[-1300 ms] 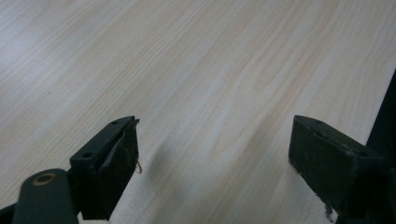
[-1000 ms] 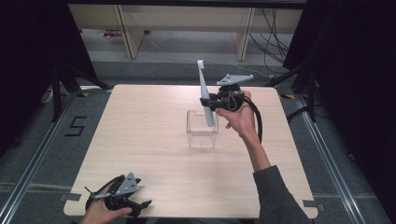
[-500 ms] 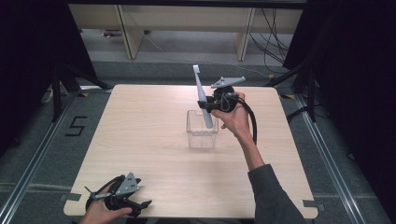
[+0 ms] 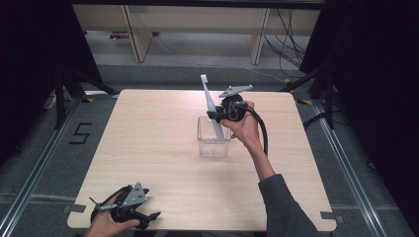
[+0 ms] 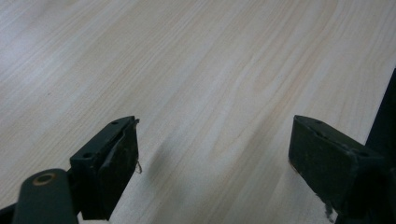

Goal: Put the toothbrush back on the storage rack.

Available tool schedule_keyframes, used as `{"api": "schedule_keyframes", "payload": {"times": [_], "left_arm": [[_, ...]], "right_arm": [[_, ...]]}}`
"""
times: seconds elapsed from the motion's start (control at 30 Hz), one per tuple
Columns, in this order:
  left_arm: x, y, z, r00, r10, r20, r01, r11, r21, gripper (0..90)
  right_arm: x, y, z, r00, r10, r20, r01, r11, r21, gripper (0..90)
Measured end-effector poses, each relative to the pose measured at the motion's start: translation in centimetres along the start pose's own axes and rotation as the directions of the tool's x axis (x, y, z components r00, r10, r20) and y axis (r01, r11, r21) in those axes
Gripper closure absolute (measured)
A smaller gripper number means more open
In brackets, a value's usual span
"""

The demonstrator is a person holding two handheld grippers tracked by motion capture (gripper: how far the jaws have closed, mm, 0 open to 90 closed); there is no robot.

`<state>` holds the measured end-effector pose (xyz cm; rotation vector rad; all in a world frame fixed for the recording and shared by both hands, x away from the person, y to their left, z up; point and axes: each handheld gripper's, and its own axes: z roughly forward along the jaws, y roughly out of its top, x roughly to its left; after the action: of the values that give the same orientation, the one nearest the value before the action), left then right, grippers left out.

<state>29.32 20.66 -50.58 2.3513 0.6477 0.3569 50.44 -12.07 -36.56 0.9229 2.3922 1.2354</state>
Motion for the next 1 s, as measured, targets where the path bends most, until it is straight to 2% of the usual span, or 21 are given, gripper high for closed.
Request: {"api": "schedule_keyframes", "payload": {"times": [0.07, 0.1, 0.13, 0.17, 0.33, 0.37, 0.4, 0.47, 0.5, 0.53, 0.57, 0.63, 0.77, 0.8, 0.83, 0.87, 0.9, 1.0], "left_arm": [[0.0, 0.0, 0.0, 1.0000, 0.000, 0.000, 0.000, 1.0000, 0.000, 15.6], [0.0, 0.0, 0.0, 1.0000, 0.000, 0.000, 0.000, 1.0000, -0.001, 15.5], [0.0, 0.0, 0.0, 1.0000, 0.000, 0.001, 0.000, 1.0000, 0.000, 15.5], [0.0, 0.0, 0.0, 1.0000, -0.001, 0.000, 0.001, 1.0000, 0.000, 15.5], [-0.1, 0.0, 0.0, 1.0000, -0.008, -0.006, 0.008, 0.9999, -0.008, 15.5], [-0.2, -0.1, 0.1, 0.9998, -0.019, -0.006, 0.019, 0.9998, -0.010, 15.5], [-0.2, -0.1, 0.1, 0.9999, -0.011, -0.006, 0.010, 0.9999, -0.012, 15.5], [-0.2, -0.1, 0.1, 0.9998, -0.019, -0.005, 0.019, 0.9998, -0.009, 15.5], [-0.2, -0.1, 0.1, 0.9998, -0.017, -0.005, 0.017, 0.9998, -0.011, 15.5], [-0.1, -0.1, 0.0, 1.0000, -0.003, -0.006, 0.003, 0.9999, -0.010, 15.5], [-0.1, -0.1, 0.0, 1.0000, -0.006, -0.006, 0.006, 0.9999, -0.010, 15.5], [-0.1, -0.1, 0.0, 1.0000, -0.002, -0.006, 0.002, 1.0000, -0.008, 15.5], [-0.1, -0.1, 0.0, 1.0000, -0.003, -0.001, 0.003, 1.0000, 0.000, 15.5], [-0.1, -0.1, 0.0, 1.0000, -0.003, -0.001, 0.003, 1.0000, 0.000, 15.5], [-0.1, 0.0, 0.0, 1.0000, -0.003, -0.002, 0.003, 1.0000, 0.000, 15.5], [-0.1, -0.1, 0.1, 0.9999, -0.016, 0.001, 0.016, 0.9999, -0.001, 15.5], [-0.1, -0.1, 0.0, 1.0000, -0.008, 0.000, 0.008, 1.0000, 0.000, 15.5], [-0.1, -0.1, 0.0, 1.0000, -0.008, -0.006, 0.008, 0.9999, -0.010, 15.5]], "right_arm": [[0.1, -0.1, 0.1, 1.0000, -0.001, -0.002, 0.001, 1.000, 0.009, 67.1], [0.0, -0.1, 0.3, 0.9999, -0.016, 0.006, 0.016, 1.000, -0.005, 67.1], [0.1, -0.1, 0.3, 1.0000, -0.003, -0.004, 0.003, 1.000, 0.014, 67.1], [0.1, -0.2, 0.5, 0.9999, -0.006, -0.013, 0.006, 1.000, 0.010, 67.1], [0.2, -0.6, 0.7, 1.0000, -0.006, -0.004, 0.006, 0.999, 0.032, 67.1], [0.3, -0.8, 0.9, 0.9999, 0.011, -0.009, -0.011, 1.000, 0.030, 67.1], [0.1, -0.9, 0.9, 0.9998, -0.017, -0.003, 0.017, 0.999, 0.035, 67.1], [0.2, -1.0, 1.1, 1.0000, -0.001, -0.008, 0.001, 0.999, 0.033, 67.1], [0.2, -1.1, 1.2, 1.0000, 0.005, 0.003, -0.005, 0.999, 0.047, 67.1], [0.2, -1.1, 1.2, 1.0000, 0.005, 0.003, -0.005, 0.999, 0.047, 67.1], [0.1, -1.2, 1.4, 0.9999, -0.013, 0.011, 0.012, 0.999, 0.053, 67.1], [0.1, -1.2, 1.5, 0.9998, -0.019, 0.009, 0.018, 0.998, 0.055, 67.1], [0.4, -1.3, 2.0, 0.9997, -0.024, 0.011, 0.023, 0.997, 0.071, 67.1], [0.4, -1.3, 2.0, 0.9997, -0.024, 0.009, 0.023, 0.996, 0.091, 67.1], [0.5, -1.4, 2.3, 0.9998, -0.015, 0.015, 0.014, 0.997, 0.078, 67.1], [0.4, -1.4, 2.2, 0.9996, -0.024, 0.012, 0.022, 0.995, 0.102, 67.1], [0.5, -1.5, 2.5, 0.9996, -0.028, 0.009, 0.027, 0.994, 0.109, 67.1], [0.3, -1.7, 2.8, 0.9982, -0.056, 0.019, 0.054, 0.993, 0.103, 67.1]]}}
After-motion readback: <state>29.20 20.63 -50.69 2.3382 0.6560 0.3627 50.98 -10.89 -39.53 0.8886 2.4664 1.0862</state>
